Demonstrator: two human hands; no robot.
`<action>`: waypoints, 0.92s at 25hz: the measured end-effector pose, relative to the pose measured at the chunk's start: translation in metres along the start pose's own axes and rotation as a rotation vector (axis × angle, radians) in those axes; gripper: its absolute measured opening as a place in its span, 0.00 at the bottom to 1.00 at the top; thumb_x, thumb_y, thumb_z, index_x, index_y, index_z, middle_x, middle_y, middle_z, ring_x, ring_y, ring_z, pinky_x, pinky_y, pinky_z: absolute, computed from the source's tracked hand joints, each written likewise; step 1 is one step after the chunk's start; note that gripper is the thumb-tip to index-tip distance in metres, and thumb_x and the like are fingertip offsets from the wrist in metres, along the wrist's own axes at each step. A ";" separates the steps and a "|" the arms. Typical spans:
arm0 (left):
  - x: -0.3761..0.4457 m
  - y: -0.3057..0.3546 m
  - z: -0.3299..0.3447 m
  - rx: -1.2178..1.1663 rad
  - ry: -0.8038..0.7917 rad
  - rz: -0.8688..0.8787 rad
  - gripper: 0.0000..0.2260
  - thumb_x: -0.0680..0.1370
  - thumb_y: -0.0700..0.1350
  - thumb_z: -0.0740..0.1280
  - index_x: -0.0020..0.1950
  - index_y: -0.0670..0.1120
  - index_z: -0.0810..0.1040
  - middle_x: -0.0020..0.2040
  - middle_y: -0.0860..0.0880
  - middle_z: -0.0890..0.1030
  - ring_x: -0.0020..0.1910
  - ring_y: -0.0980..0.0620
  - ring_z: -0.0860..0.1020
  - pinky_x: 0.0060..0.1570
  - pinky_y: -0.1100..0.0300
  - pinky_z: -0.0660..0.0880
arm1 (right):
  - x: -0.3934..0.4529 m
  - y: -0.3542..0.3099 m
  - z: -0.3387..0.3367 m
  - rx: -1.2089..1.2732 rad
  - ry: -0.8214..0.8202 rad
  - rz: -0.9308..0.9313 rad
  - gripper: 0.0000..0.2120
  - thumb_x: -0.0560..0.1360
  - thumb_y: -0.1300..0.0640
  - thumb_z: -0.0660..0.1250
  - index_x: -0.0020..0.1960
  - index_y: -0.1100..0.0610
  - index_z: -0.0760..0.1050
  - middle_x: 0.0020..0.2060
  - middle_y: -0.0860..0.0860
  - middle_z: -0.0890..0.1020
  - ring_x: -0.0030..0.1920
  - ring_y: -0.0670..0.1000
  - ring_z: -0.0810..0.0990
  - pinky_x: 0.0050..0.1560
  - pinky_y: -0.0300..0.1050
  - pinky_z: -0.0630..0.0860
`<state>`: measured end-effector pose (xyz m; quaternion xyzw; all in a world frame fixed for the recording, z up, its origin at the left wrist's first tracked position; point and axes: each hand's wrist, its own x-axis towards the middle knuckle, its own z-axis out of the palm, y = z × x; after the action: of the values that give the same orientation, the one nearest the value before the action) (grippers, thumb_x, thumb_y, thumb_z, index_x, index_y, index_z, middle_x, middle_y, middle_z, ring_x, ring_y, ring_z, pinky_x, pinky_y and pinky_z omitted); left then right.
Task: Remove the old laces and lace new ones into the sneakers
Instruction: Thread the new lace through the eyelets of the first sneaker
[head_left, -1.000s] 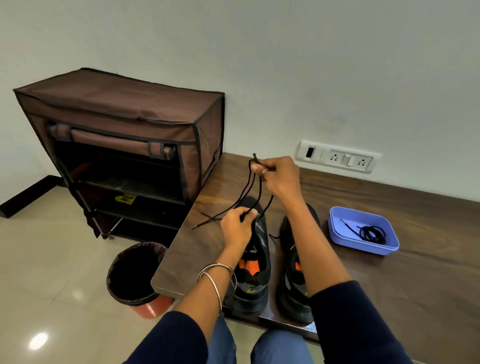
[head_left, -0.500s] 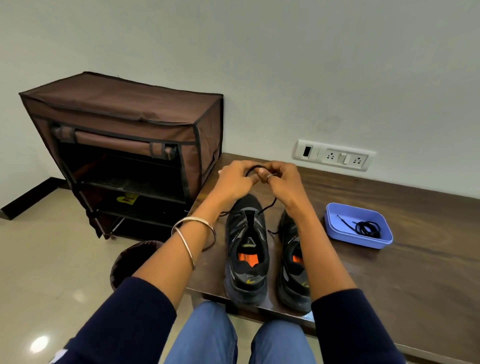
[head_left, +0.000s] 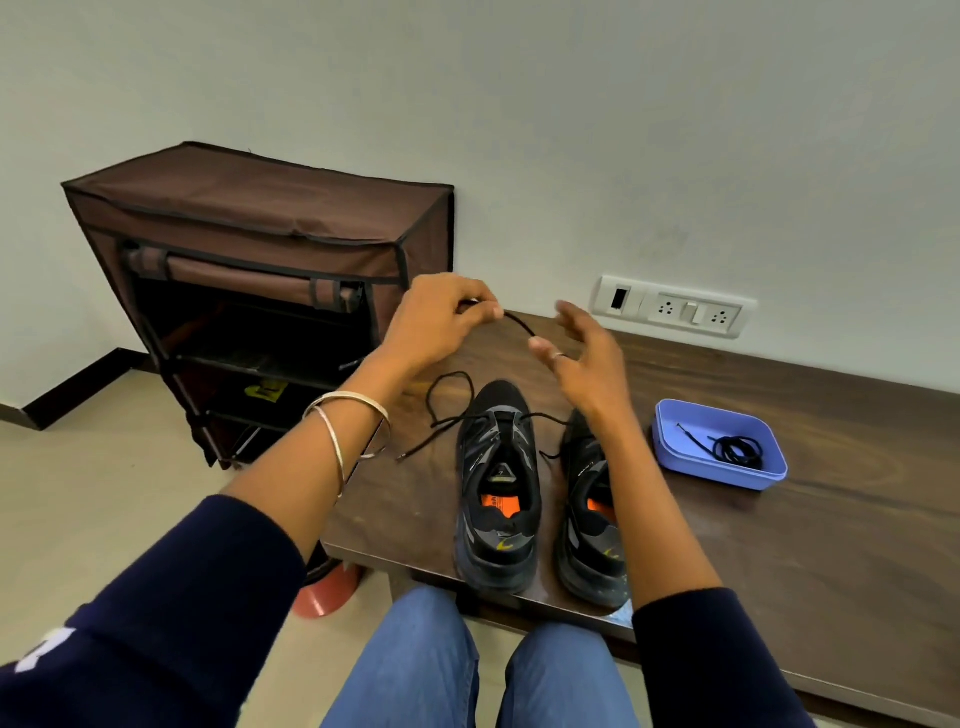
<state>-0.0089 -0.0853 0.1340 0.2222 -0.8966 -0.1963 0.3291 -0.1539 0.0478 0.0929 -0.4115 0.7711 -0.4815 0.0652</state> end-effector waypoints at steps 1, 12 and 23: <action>0.003 0.006 0.004 0.023 -0.019 0.035 0.08 0.75 0.52 0.69 0.48 0.50 0.84 0.43 0.51 0.82 0.44 0.54 0.78 0.48 0.54 0.75 | -0.001 -0.013 0.008 0.033 -0.090 -0.122 0.25 0.74 0.52 0.71 0.69 0.52 0.71 0.63 0.49 0.79 0.63 0.47 0.76 0.64 0.48 0.72; -0.022 -0.021 -0.009 -0.015 -0.200 -0.203 0.07 0.79 0.43 0.66 0.49 0.45 0.83 0.36 0.57 0.79 0.39 0.61 0.76 0.47 0.68 0.73 | 0.003 0.034 0.004 0.023 0.214 0.429 0.07 0.76 0.66 0.64 0.49 0.64 0.81 0.50 0.64 0.82 0.50 0.61 0.81 0.54 0.55 0.79; -0.056 -0.046 0.071 -0.189 -0.185 -0.654 0.06 0.75 0.35 0.68 0.40 0.40 0.83 0.39 0.46 0.82 0.36 0.51 0.81 0.35 0.62 0.80 | 0.018 0.039 0.077 -0.424 -0.304 0.054 0.12 0.78 0.60 0.66 0.59 0.62 0.77 0.54 0.60 0.81 0.57 0.60 0.79 0.55 0.49 0.75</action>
<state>-0.0059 -0.0788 0.0328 0.4475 -0.7817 -0.3928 0.1852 -0.1497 -0.0095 0.0262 -0.4627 0.8469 -0.2399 0.1053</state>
